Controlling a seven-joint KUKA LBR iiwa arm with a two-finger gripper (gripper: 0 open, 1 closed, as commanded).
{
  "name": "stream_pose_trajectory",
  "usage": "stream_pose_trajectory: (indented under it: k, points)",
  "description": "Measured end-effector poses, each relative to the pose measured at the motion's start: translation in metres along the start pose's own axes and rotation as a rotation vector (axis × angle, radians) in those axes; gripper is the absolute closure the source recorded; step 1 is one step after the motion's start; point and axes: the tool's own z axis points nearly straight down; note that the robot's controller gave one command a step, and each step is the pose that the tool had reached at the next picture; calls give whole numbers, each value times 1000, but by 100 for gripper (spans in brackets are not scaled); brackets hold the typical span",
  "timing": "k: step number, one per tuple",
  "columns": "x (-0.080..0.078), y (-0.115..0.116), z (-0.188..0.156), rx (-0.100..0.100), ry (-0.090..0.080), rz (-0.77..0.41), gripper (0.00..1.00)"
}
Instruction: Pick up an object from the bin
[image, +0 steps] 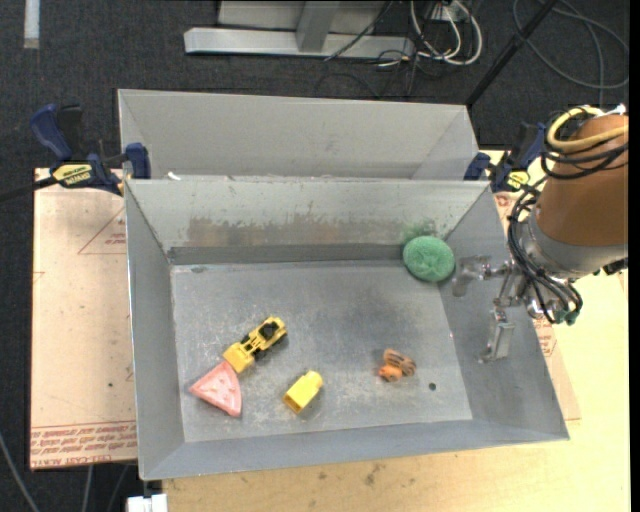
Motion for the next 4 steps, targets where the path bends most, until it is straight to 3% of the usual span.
stream_pose_trajectory:
  k: [1, 2, 3, 4]
  points:
    - [-2, 1, -4, 1, -8, -3, 0]
    - [-6, 33, 36, 4, -16, -48, 0]
    - [32, 67, 86, 1, -8, -114, 0]
    - [22, 62, 121, 0, -9, 8, 0]
